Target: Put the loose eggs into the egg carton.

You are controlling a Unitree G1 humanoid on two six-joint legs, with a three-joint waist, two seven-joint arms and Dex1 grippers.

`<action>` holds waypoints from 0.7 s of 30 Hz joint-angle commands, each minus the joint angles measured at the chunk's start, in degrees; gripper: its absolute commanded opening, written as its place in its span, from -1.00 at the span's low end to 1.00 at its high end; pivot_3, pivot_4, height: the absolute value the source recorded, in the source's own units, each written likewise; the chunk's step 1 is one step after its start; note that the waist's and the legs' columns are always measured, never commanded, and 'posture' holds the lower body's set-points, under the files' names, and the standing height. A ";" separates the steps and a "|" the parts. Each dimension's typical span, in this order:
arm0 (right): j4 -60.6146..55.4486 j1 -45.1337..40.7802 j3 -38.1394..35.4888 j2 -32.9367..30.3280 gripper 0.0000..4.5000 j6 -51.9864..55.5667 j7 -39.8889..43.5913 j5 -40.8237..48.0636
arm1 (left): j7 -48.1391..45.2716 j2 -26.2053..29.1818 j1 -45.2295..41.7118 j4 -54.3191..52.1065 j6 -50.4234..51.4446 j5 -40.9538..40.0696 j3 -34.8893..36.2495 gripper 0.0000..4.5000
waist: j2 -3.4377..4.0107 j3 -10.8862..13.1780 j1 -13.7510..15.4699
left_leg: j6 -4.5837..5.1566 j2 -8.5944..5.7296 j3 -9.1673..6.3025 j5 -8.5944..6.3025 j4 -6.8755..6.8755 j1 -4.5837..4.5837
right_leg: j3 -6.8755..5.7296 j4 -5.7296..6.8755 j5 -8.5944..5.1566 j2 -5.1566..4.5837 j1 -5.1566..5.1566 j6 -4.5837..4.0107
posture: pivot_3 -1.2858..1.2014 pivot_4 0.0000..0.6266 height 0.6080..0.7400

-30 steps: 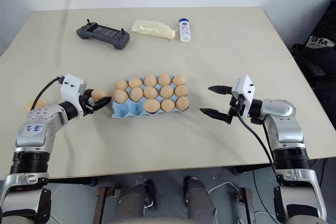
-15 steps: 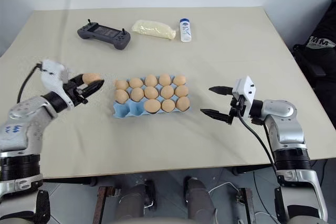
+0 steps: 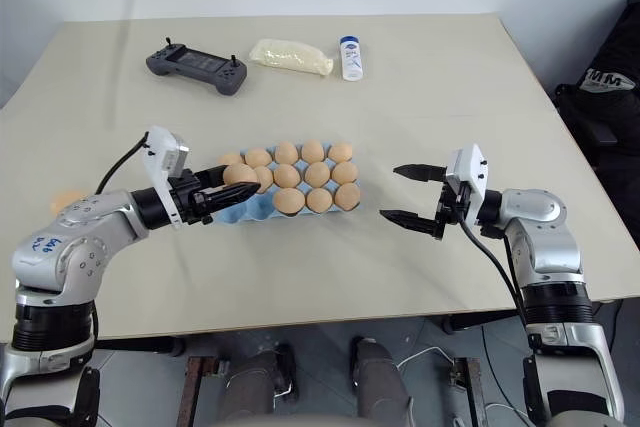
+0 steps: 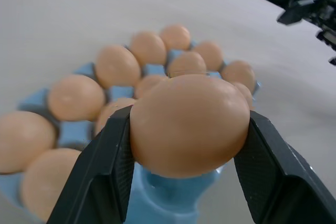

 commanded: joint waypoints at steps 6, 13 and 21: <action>-2.62 1.14 -1.36 -0.32 1.00 -0.32 -1.29 0.44 | -0.49 0.15 -0.95 2.25 -1.35 2.23 -2.46 0.34 | 0.00 0.00 0.08 | 0.04 0.01 -0.03 -0.02 0.03 0.00 | 0.05 0.00 -0.03 -0.05 0.01 -0.06 | 0.03 -0.52 1.00; -2.79 1.38 -1.24 -0.30 1.00 -0.24 -1.91 0.33 | -0.19 -0.99 -2.31 4.05 -1.59 2.32 -2.51 0.98 | 0.00 0.00 0.07 | 0.07 0.04 -0.04 -0.04 0.05 -0.02 | 0.08 -0.01 -0.03 -0.07 0.00 -0.06 | 0.03 -0.52 1.00; -2.26 0.86 -1.33 -0.64 1.00 -0.18 -1.67 0.12 | 2.15 0.76 -0.78 -1.20 -2.08 0.79 4.42 0.98 | 0.00 0.00 -0.06 | 0.07 0.05 -0.05 -0.04 0.04 -0.02 | 0.08 -0.01 -0.02 -0.05 0.00 -0.06 | 0.03 -0.52 1.00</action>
